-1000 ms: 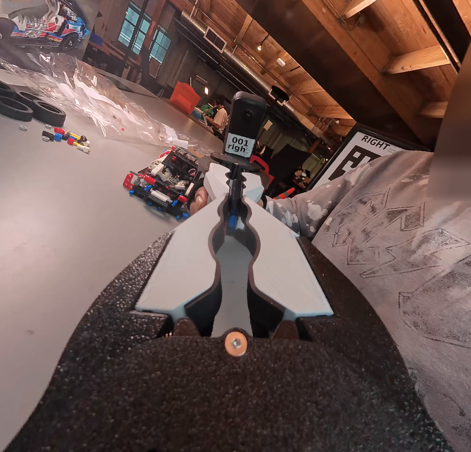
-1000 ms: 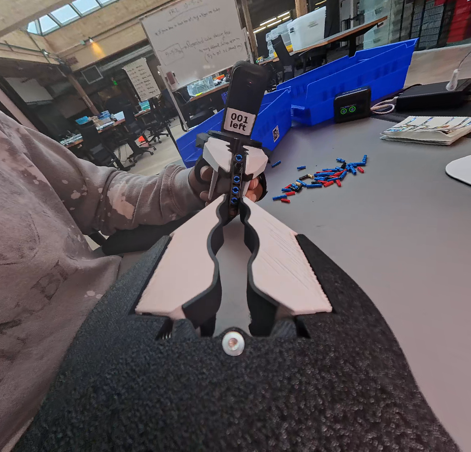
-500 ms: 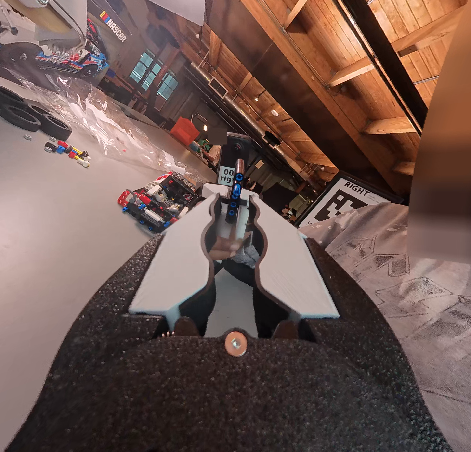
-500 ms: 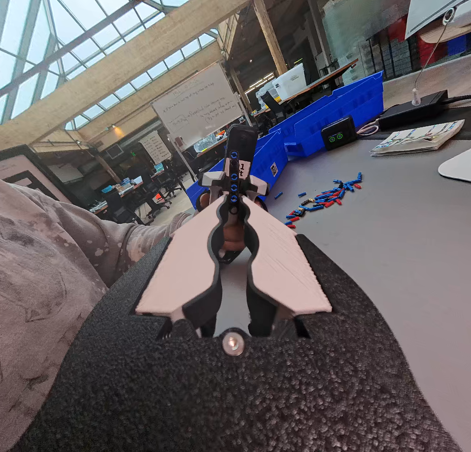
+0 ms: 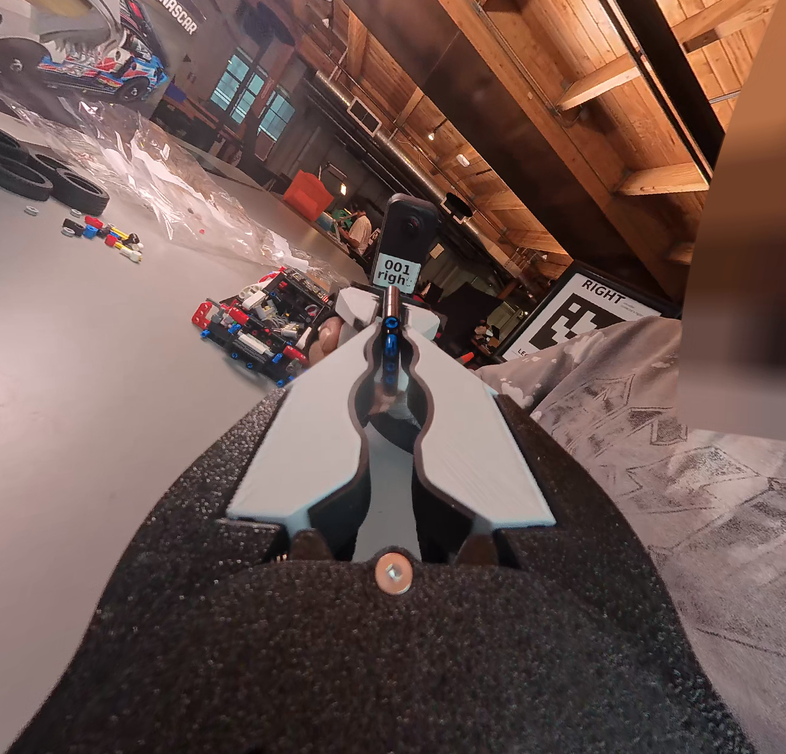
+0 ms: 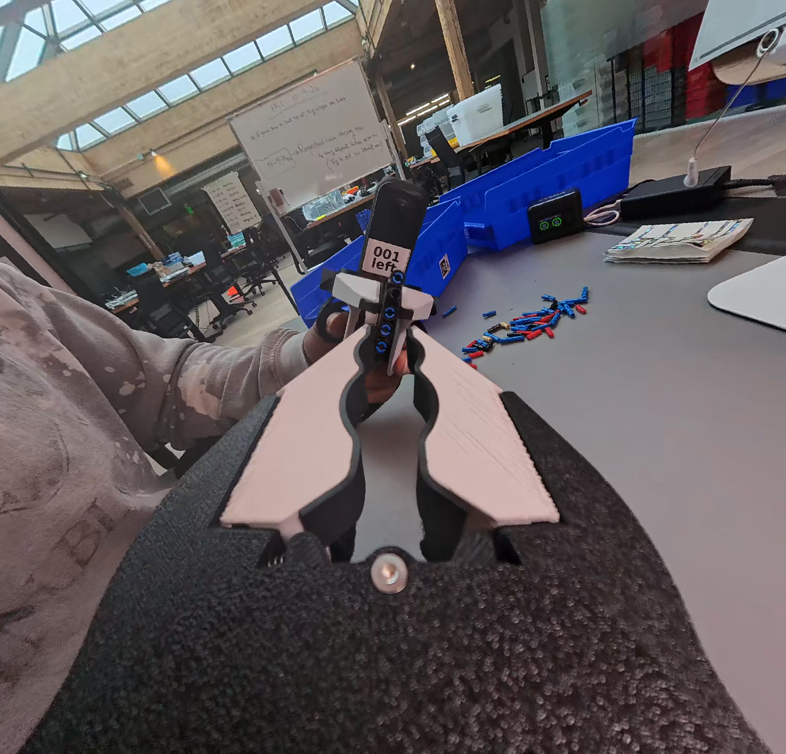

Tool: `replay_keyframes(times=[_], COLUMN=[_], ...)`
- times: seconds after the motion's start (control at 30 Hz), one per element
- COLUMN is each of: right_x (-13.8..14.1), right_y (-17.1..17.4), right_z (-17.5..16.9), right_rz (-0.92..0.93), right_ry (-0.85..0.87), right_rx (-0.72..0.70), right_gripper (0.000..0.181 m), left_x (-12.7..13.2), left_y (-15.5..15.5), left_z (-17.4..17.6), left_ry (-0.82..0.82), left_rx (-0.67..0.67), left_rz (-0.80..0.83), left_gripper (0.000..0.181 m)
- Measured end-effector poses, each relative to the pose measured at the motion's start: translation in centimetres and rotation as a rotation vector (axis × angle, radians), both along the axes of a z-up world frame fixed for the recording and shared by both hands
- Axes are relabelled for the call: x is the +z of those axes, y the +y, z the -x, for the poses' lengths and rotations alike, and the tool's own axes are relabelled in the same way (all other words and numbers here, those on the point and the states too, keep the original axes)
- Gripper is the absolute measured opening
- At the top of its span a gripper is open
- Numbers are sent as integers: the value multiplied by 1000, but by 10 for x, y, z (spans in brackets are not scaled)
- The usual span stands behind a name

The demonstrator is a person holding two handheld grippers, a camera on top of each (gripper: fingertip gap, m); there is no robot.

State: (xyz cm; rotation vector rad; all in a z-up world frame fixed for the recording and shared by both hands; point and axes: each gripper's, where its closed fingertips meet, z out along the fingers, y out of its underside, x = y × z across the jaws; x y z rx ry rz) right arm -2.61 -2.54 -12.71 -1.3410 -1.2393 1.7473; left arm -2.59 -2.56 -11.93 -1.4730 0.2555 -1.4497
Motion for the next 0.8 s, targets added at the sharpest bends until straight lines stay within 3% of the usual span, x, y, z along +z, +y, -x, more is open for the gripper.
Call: replay_keyframes(times=[0.03,0.8], right_x=[2,5], right_y=[1,-5], right_z=[-1,-6], right_rz=[14,-18], right_ry=[8,19], right_rx=[2,45], right_gripper=[15,7], left_x=[-1,-7], left_y=[-1,-6], left_z=[-2,-16], left_ry=[11,122], left_rx=[-9,-21], left_rz=[-1,-42], left_gripper=[4,6])
